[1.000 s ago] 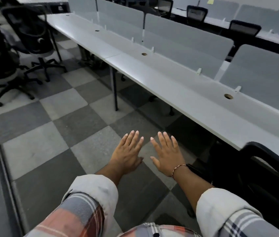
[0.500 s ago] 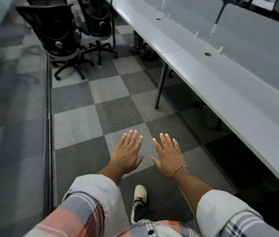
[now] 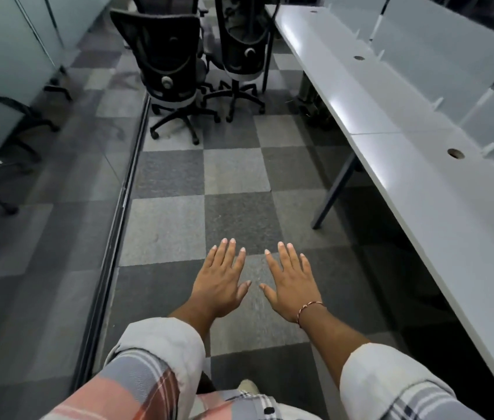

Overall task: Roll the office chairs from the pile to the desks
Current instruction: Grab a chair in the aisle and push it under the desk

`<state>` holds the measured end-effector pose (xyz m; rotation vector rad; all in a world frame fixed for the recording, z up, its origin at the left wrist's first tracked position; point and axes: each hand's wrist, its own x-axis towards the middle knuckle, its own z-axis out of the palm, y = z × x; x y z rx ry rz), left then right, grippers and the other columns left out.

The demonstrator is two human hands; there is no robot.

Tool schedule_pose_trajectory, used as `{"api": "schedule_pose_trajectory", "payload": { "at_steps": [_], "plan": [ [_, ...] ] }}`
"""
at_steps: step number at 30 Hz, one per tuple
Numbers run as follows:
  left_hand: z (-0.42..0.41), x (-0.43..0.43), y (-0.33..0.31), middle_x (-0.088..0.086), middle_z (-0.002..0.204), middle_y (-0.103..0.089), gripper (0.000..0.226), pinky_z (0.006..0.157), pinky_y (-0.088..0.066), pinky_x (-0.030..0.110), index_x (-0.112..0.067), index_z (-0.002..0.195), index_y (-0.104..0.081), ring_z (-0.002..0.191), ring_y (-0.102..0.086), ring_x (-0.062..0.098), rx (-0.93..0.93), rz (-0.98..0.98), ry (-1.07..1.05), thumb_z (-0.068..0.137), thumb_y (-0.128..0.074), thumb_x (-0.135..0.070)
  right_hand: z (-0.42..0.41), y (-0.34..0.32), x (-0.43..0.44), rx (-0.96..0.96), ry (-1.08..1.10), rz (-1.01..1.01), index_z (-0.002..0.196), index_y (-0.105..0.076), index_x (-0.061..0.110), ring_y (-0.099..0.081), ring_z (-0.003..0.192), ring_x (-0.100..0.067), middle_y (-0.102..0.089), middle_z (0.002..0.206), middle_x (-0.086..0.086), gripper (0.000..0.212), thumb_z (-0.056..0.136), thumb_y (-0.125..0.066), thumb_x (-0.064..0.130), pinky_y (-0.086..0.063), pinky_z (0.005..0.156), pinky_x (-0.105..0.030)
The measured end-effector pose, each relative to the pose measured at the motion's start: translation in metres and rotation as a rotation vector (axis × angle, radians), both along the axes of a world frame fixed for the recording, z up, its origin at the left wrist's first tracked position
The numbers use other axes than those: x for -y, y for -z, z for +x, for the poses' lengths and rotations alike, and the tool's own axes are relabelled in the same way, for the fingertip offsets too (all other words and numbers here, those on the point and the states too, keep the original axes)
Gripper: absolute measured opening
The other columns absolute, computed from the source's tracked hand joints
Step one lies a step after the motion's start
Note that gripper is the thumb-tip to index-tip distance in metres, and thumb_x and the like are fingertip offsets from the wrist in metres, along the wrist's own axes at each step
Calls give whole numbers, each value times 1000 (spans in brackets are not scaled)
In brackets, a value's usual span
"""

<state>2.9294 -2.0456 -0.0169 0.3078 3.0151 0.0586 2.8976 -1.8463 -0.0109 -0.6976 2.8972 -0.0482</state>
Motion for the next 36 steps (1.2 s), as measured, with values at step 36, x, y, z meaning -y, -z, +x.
{"api": "schedule_pose_trajectory", "payload": {
  "at_steps": [36],
  "plan": [
    [-530, 281, 2, 20, 166, -3, 92, 123, -1, 50, -11, 160, -10, 154, 3, 36, -46, 14, -254, 86, 6, -62, -570, 4, 282, -55, -179, 12, 158, 0, 25, 13, 151, -32, 7, 165, -13, 85, 93, -25, 73, 2, 121, -52]
  ]
}}
